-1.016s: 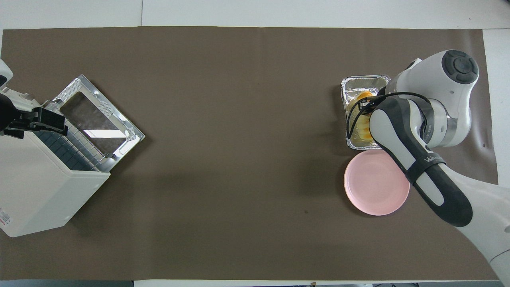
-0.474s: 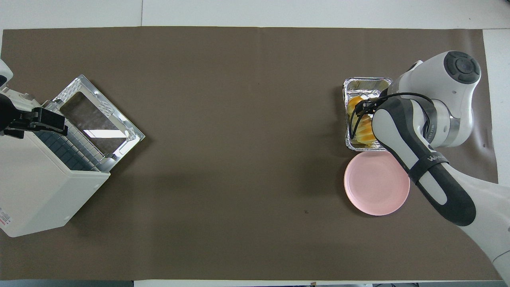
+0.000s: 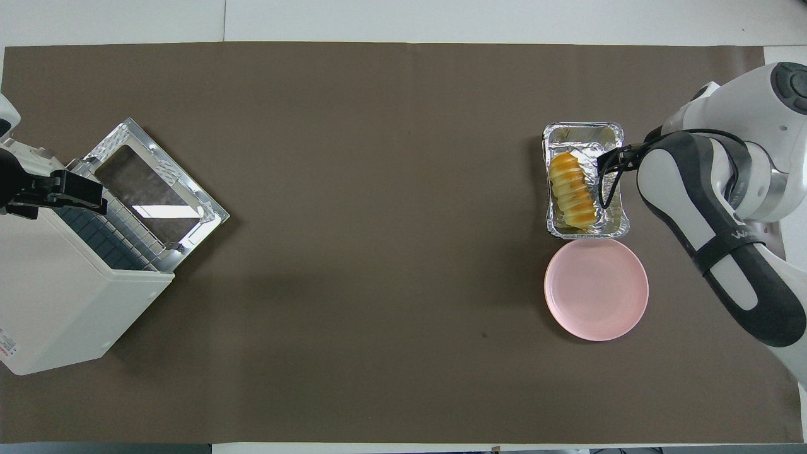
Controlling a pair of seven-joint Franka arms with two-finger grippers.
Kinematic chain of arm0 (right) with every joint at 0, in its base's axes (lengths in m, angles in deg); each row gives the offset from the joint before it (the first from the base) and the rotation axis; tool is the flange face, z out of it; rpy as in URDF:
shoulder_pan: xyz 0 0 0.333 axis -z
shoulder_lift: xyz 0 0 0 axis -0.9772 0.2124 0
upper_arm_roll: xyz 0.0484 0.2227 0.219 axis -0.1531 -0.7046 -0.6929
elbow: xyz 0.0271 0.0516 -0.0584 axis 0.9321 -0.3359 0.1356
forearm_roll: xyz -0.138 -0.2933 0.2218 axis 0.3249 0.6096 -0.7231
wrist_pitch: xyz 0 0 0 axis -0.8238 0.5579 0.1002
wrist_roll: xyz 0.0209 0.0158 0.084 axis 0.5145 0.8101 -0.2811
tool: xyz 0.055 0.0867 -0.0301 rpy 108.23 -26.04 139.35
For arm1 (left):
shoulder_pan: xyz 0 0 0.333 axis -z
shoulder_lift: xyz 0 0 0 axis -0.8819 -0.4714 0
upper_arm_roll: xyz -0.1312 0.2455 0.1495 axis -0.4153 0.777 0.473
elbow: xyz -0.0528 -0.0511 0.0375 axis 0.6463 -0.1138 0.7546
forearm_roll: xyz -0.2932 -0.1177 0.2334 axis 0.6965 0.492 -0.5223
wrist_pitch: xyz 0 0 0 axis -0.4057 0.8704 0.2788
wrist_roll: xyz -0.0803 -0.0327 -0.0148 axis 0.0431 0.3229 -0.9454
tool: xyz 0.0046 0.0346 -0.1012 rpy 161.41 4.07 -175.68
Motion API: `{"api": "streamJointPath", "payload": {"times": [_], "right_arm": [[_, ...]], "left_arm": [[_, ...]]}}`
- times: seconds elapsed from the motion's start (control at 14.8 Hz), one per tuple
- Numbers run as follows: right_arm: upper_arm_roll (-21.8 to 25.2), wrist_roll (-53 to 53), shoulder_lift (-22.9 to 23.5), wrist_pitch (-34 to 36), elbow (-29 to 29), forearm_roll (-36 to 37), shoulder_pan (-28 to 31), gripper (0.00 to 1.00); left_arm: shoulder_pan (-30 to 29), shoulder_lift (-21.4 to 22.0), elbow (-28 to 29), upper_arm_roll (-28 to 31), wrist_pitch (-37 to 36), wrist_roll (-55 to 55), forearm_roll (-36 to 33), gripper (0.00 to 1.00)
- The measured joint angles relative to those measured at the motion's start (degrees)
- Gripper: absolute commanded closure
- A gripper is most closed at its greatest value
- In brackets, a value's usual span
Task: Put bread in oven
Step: 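Release the bread roll and grasp the foil tray edge with the right gripper, then slide the foil tray with the right gripper toward the toaster oven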
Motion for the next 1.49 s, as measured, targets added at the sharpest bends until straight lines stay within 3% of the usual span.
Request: {"api": "streamJointPath", "payload": {"times": [0.14,0.2,0.34,0.47,0.54,1.08,1.29,1.49], "right_arm": [[-0.1,0.0,0.1,-1.2,-1.8,0.0,0.0,0.05],[-0.1,0.0,0.1,-2.3,-2.9,-0.1,0.0,0.17],[-0.1,-0.1,0.1,-4.1,-5.0,-0.2,0.0,0.5],[-0.1,-0.7,0.1,-4.8,-6.1,-0.3,0.1,0.94],[-0.1,-0.9,0.0,-4.8,-6.2,-0.3,0.1,1.0],[-0.7,-1.0,-0.7,-5.1,-5.0,-2.4,-0.1,1.0],[-2.4,-0.8,-0.8,-5.1,-1.7,-4.6,-1.7,1.0],[-2.8,6.2,-0.9,-2.6,3.9,-5.1,-6.6,1.0]], "left_arm": [[0.0,0.0,0.0,0.0,0.0,0.0,0.0,0.0],[0.0,0.0,0.0,0.0,0.0,0.0,0.0,0.0],[0.0,0.0,0.0,0.0,0.0,0.0,0.0,0.0],[0.0,0.0,0.0,0.0,0.0,0.0,0.0,0.0],[0.0,0.0,0.0,0.0,0.0,0.0,0.0,0.0],[0.0,0.0,0.0,0.0,0.0,0.0,0.0,0.0],[0.0,0.0,0.0,0.0,0.0,0.0,0.0,0.0],[0.0,0.0,0.0,0.0,0.0,0.0,0.0,0.0]]}}
